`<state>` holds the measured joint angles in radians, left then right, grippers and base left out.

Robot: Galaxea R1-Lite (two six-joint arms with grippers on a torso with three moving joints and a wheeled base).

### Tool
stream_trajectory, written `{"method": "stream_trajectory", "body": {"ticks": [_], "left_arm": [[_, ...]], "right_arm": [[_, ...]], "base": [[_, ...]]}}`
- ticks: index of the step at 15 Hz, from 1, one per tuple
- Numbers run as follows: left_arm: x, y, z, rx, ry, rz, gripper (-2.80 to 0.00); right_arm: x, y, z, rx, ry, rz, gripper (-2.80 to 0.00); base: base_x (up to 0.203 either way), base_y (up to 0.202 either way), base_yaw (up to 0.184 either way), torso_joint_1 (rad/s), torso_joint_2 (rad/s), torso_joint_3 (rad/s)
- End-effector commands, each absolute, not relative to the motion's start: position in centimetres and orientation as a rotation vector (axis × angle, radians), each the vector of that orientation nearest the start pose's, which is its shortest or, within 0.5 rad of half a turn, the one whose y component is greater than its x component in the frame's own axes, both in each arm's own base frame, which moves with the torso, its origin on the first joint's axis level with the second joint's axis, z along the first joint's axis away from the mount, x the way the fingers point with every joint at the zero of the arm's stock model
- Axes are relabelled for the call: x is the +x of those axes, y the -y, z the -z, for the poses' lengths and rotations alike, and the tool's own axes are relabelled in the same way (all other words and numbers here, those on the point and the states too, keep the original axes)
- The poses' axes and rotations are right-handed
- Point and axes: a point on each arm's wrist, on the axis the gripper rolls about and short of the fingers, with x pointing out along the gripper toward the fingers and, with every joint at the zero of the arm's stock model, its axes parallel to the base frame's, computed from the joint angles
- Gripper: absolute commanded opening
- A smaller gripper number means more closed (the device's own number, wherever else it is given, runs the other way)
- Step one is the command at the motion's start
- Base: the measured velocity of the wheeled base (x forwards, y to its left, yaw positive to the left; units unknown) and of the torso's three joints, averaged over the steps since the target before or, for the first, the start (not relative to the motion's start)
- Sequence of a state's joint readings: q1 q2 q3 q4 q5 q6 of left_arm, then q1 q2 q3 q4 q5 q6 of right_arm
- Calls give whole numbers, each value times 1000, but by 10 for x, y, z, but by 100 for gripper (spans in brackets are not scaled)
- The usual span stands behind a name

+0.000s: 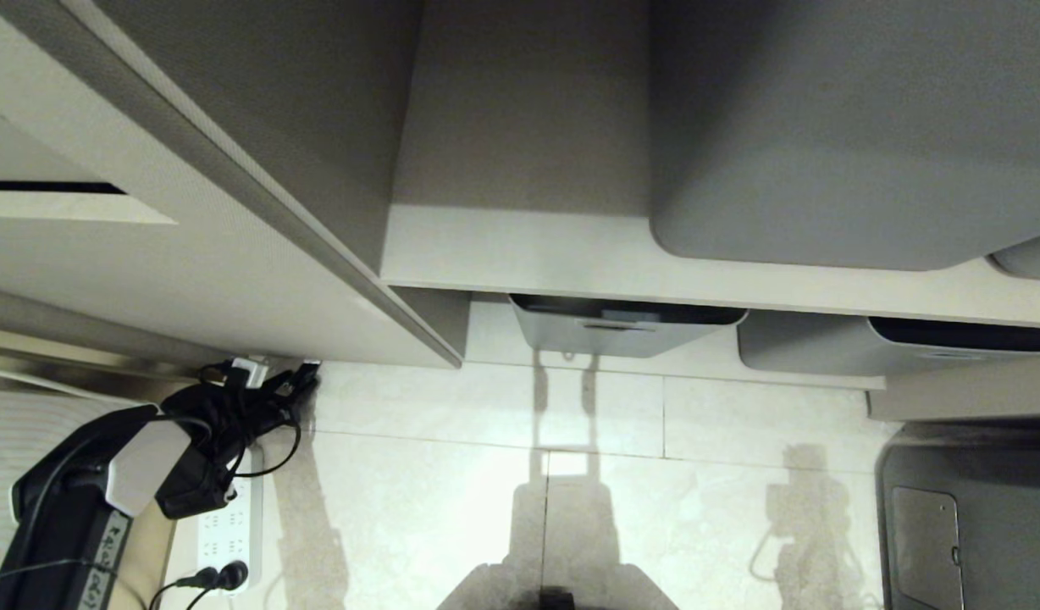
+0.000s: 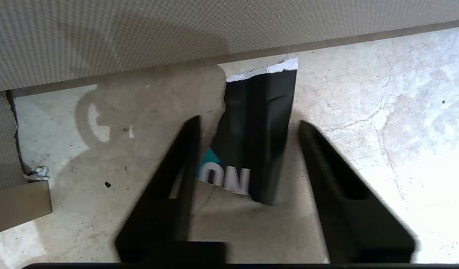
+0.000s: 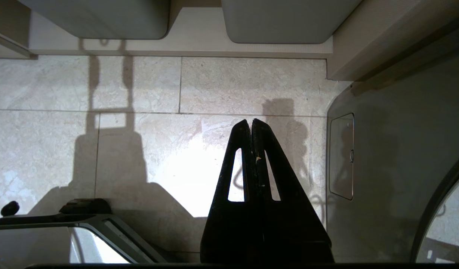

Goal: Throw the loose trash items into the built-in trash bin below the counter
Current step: Pick up the garbage

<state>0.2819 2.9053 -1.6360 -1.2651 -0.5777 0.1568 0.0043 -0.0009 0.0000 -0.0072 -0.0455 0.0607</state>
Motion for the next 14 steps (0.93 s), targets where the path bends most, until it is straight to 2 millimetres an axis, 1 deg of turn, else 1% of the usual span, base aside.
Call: {"method": "stream_trajectory", "body": {"ticks": [1, 6, 8, 9, 10, 14], "left_arm": [[497, -131, 76, 156, 21, 300, -280], [497, -130, 76, 154, 17, 302, -280], [493, -128, 76, 146, -2, 304, -280], [491, -128, 72, 144, -7, 303, -280], [484, -127, 65, 134, -28, 304, -280], [445, -123, 5, 117, -68, 294, -280]], "right_arm": [[-23, 1, -76, 62, 7, 41, -280], [-23, 1, -76, 62, 7, 41, -280], [-23, 1, -76, 62, 7, 41, -280], [-23, 1, -76, 62, 7, 41, -280], [-23, 1, -76, 62, 7, 41, -280], [-23, 1, -76, 62, 7, 41, -280]], "base": [[0, 0, 0, 0, 0, 0], [0, 0, 0, 0, 0, 0], [0, 0, 0, 0, 0, 0], [0, 0, 0, 0, 0, 0], [0, 0, 0, 0, 0, 0], [0, 0, 0, 0, 0, 0]]}}
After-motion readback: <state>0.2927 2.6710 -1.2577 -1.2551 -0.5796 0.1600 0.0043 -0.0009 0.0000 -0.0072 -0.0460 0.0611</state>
